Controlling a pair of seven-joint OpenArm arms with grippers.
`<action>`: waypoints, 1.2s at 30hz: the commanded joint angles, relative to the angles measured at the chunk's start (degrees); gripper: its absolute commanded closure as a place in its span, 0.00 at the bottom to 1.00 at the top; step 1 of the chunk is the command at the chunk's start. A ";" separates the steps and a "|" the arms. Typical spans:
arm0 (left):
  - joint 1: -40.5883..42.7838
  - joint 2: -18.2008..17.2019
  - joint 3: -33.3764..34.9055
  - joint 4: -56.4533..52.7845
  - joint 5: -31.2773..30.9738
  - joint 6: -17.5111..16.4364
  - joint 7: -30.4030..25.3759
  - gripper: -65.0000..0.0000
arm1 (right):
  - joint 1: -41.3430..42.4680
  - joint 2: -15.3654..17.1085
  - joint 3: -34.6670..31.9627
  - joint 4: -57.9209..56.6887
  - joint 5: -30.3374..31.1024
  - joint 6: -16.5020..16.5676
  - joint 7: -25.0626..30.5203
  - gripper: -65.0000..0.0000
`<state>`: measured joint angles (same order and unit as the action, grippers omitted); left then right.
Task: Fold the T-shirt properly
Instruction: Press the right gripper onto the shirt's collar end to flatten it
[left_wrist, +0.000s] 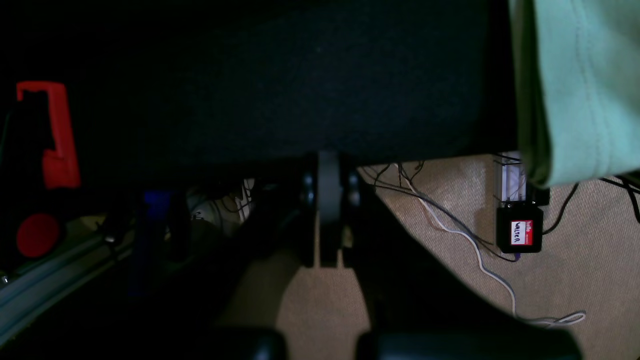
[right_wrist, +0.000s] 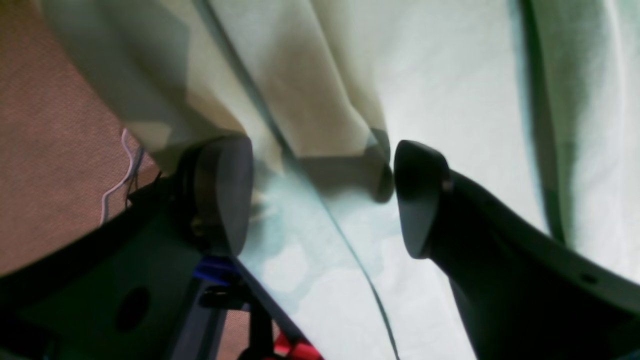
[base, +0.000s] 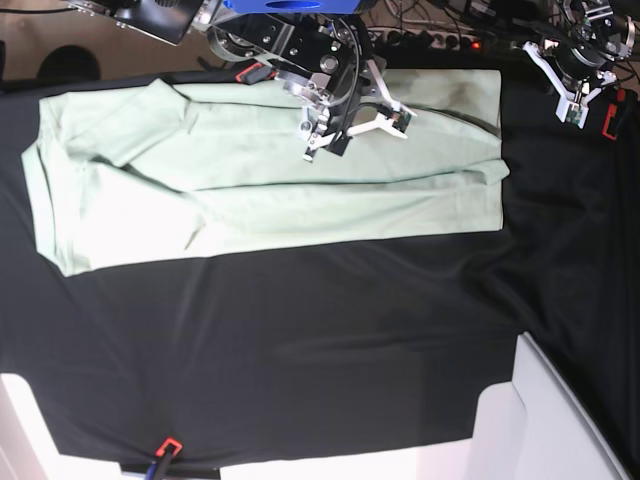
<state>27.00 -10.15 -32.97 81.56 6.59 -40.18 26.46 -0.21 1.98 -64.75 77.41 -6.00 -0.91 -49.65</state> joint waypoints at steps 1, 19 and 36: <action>0.38 -0.88 -0.39 0.68 -0.39 0.18 -0.66 1.00 | 0.78 -0.35 0.00 0.79 -0.90 -0.10 -0.51 0.37; 0.29 -0.79 -0.39 0.68 -0.39 0.18 -0.66 1.00 | 1.57 -0.09 4.40 3.43 -0.90 -0.10 -3.32 0.37; -1.03 -0.62 -0.30 0.68 -0.30 0.18 -0.57 1.00 | 1.31 -0.26 4.58 9.32 -0.90 -0.10 -7.80 0.38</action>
<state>25.91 -10.00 -32.97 81.45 6.66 -40.16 26.50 0.62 2.33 -60.34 85.71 -6.48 -0.78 -58.08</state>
